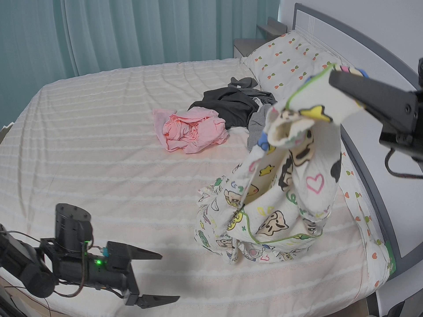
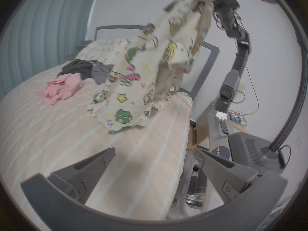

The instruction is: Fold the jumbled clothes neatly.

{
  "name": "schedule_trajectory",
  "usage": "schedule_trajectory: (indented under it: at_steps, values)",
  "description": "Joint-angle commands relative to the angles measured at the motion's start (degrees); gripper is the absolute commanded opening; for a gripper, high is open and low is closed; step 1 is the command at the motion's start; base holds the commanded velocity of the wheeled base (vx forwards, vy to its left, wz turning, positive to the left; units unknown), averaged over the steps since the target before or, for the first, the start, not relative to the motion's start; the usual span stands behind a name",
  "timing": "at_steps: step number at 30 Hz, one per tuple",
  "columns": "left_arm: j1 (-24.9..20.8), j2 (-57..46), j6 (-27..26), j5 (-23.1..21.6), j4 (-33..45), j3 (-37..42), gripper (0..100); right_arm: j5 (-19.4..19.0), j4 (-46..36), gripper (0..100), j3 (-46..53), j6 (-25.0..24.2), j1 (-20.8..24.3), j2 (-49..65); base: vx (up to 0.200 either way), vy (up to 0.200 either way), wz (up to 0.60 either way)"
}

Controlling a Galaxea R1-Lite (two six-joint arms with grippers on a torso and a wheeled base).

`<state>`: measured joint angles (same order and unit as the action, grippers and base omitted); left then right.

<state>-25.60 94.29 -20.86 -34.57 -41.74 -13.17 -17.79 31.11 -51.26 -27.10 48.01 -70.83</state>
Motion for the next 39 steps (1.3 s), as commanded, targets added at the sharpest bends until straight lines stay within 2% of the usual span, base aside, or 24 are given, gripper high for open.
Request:
schedule_trajectory:
  at_steps: [1,4,9,10,12,13,15,20,22,25,34,39]
  values:
    - [-9.38,18.47,-0.24,1.0,-13.19,2.53,100,-1.81,-0.96,0,-10.97,-4.01,-3.97,-8.71,0.0,0.0,0.0]
    - [-10.52,19.0,2.93,4.43,-17.76,2.44,100,-1.73,-1.14,0,-13.16,-5.16,-4.32,-10.03,0.0,0.0,0.0]
    - [-17.64,19.61,15.32,15.06,-24.88,2.88,100,-1.81,-1.05,0,-14.83,-5.68,-4.32,-11.44,0.0,0.0,0.0]
    - [-20.28,19.61,19.28,18.05,-27.52,2.79,100,-1.81,-0.96,0,-14.92,-5.68,-4.32,-11.61,0.0,0.0,0.0]
    - [-21.51,19.7,20.95,19.98,-29.28,2.71,100,-1.81,-0.88,0,-14.92,-5.68,-4.32,-11.61,0.0,0.0,0.0]
    - [-23.0,20.49,22.88,24.2,-32.97,2.79,100,-1.73,-0.88,0,-14.92,-5.68,-4.32,-11.53,0.0,0.0,0.0]
    - [-24.06,21.9,23.41,29.39,-36.75,2.88,100,-1.73,-1.05,0,-14.83,-5.68,-4.5,-11.44,0.0,0.0,0.0]
    - [-24.67,25.76,23.93,39.41,-40.7,2.97,100,-1.73,-1.05,0,-14.92,-5.68,-4.85,-11.35,0.0,0.0,0.0]
    - [-24.85,27.52,24.37,41.69,-42.46,2.88,100,-1.73,-1.14,0,-14.92,-5.68,-4.85,-11.26,0.0,0.0,0.0]
    - [-25.9,30.07,27.01,42.66,-47.47,2.44,100,-1.73,-1.05,0,-15.01,-5.68,-5.12,-11.35,0.0,0.0,0.0]
    - [-26.26,32.09,30.09,43.1,-47.47,-0.46,100,-1.9,-1.05,0,-15.8,-5.77,-5.99,-12.41,0.0,0.0,0.0]
    - [-25.9,34.38,30.17,48.11,-47.56,-4.85,100,-1.99,-1.05,0,-15.8,-5.68,-5.91,-12.49,0.0,0.0,0.0]
